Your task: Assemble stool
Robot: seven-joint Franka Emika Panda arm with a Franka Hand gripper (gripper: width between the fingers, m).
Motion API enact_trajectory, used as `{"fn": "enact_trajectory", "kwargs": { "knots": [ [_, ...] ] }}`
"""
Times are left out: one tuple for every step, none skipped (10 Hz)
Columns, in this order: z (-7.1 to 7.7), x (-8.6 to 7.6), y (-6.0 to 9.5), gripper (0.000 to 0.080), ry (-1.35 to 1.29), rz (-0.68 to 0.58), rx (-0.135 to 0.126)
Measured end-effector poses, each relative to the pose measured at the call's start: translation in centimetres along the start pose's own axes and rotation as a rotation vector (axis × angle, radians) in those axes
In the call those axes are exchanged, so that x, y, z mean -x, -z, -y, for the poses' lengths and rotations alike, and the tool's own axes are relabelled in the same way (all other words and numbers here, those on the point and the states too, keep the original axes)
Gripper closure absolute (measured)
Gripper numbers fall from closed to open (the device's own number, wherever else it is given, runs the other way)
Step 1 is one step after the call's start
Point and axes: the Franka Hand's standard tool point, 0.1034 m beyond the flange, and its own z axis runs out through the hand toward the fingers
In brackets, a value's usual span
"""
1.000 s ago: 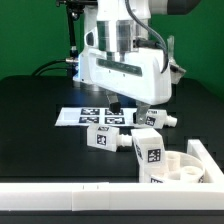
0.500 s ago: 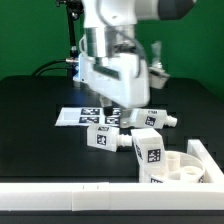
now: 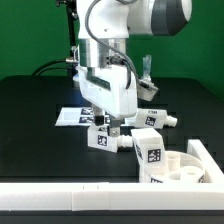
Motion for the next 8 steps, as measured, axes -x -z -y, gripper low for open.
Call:
{"fn": "enact_trajectory", "kwargs": {
  "knots": [
    [-0.05,-0.16,0.03,0.015,0.005,0.0,0.0],
    [-0.15,-0.02,-0.03,0.015,0.036,0.01,0.013],
    [-0.19,0.38,-0.14,0.015,0.104,0.038,0.052],
    [-0.1,0.3,-0.12,0.015,0.098,0.036,0.049],
    [-0.14,0.32,-0.14,0.015,0.095,0.037,0.049],
    [-0.3,0.38,-0.09,0.015,0.065,0.047,0.052],
    [-0.73,0.56,0.16,0.015,-0.074,0.082,0.06],
    [-0.87,0.58,0.15,0.015,-0.218,0.093,0.057]
  ]
}}
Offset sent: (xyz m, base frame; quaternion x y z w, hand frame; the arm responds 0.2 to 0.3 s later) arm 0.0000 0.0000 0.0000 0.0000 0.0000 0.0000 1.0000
